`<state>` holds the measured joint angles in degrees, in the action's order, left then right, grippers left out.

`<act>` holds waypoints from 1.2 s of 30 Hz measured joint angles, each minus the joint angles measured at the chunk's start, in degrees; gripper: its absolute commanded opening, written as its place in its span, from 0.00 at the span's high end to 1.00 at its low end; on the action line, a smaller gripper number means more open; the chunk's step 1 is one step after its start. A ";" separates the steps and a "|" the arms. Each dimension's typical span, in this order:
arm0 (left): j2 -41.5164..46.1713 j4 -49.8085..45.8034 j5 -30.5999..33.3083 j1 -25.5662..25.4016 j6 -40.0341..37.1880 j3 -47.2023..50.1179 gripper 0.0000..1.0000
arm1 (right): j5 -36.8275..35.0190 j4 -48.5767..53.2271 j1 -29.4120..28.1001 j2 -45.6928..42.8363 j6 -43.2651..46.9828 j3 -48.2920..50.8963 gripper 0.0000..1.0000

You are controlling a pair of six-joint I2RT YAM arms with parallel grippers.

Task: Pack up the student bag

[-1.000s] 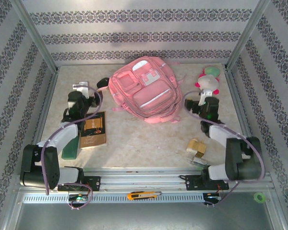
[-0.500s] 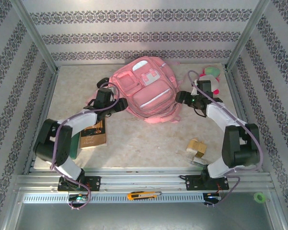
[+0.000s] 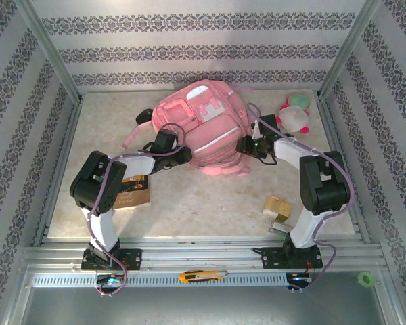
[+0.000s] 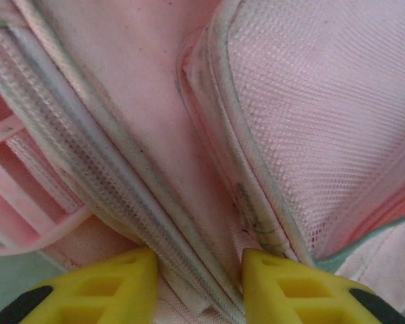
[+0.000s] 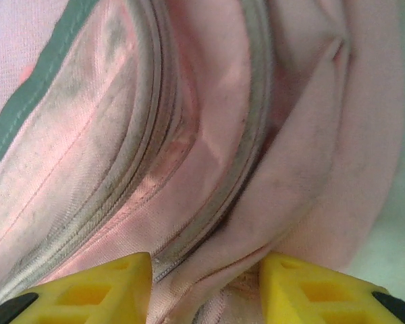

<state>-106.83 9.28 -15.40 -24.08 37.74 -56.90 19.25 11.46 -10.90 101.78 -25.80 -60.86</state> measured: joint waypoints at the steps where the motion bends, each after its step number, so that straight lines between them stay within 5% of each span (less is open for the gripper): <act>1: 0.02 0.04 0.26 -0.04 0.13 0.09 0.67 | -0.39 -0.79 -0.59 -0.81 -0.28 1.57 0.56; 12: 11.39 -0.37 6.95 -2.40 2.73 12.87 0.68 | -5.38 -5.16 -17.05 -18.21 -12.04 21.81 0.56; 19: 23.19 -7.69 10.16 -5.42 4.81 18.82 0.56 | -7.32 -3.93 -24.48 -26.14 -18.51 25.31 0.39; 22: 27.69 -11.08 10.78 -6.38 4.35 18.12 0.51 | -6.60 -0.46 -22.60 -32.02 -18.80 24.90 0.35; 27: 27.36 -13.46 12.00 -6.56 1.44 10.97 0.49 | -4.35 5.14 -9.68 -36.74 -15.08 18.95 0.34; 31: 20.33 -13.00 11.50 -5.92 -1.42 3.45 0.51 | -2.12 6.36 -1.66 -29.81 -10.10 11.67 0.35; 36: 8.59 -12.79 10.01 -5.42 -4.68 -4.52 0.61 | 0.09 5.20 0.26 -15.21 -5.27 4.39 0.42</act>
<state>-98.24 -3.51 -5.39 -29.50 33.06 -61.43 19.33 16.67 -10.63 86.56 -31.07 -56.47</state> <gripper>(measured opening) 0.405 0.603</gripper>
